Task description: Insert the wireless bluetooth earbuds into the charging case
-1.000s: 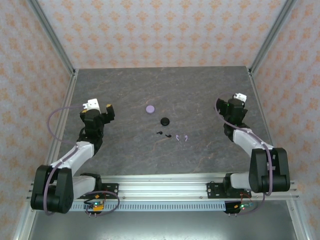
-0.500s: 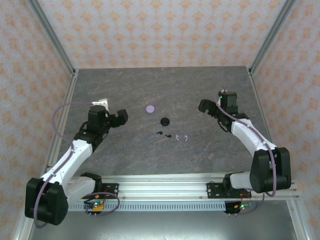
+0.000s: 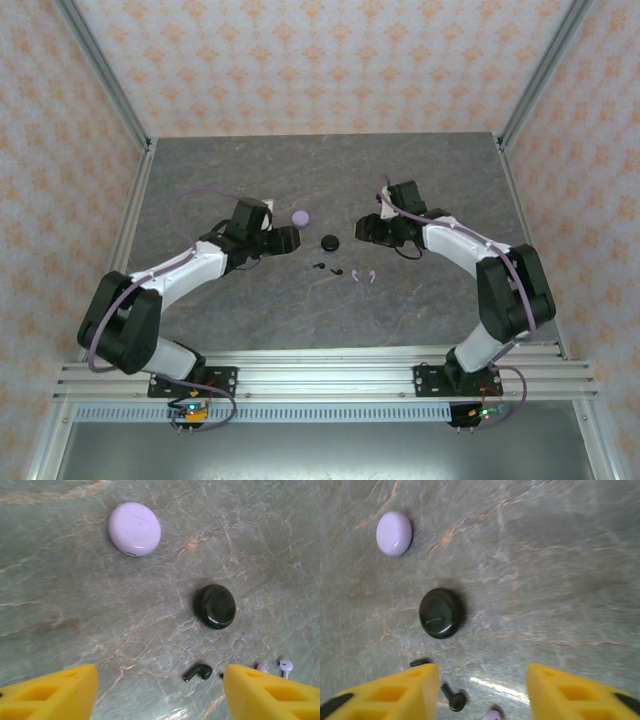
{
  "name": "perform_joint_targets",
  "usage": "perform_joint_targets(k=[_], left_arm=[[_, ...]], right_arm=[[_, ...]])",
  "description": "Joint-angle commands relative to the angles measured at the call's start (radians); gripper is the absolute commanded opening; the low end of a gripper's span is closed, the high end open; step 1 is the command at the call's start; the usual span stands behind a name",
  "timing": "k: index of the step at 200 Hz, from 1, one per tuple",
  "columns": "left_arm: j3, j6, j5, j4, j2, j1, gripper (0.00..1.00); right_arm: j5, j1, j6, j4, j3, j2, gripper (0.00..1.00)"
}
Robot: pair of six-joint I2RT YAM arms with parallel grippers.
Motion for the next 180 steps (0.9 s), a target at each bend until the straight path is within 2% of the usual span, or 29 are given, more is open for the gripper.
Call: perform_joint_targets(k=[1,7,14,57,117,180], left_arm=[[0.064,-0.035,0.023,0.019,0.073,-0.01,0.55],[0.08,-0.037,0.031,0.02,0.097,-0.014,0.45],[0.102,-0.041,0.039,0.015,0.125,-0.018,0.39],[0.214,-0.076,0.002,-0.016,0.264,-0.062,0.29],[0.307,-0.114,-0.022,-0.012,0.39,-0.075,0.16],[0.384,-0.105,0.003,-0.038,0.495,-0.08,0.16]], right_arm=[[-0.024,0.025,0.024,-0.03,0.048,0.047,0.37],[-0.023,0.035,0.028,-0.028,0.053,0.059,0.32],[-0.022,0.042,0.032,-0.026,0.056,0.069,0.28],[-0.029,0.075,0.078,-0.004,0.075,0.139,0.12],[-0.024,0.096,0.13,0.038,0.085,0.195,0.08],[-0.039,0.095,0.132,0.022,0.137,0.259,0.06]])
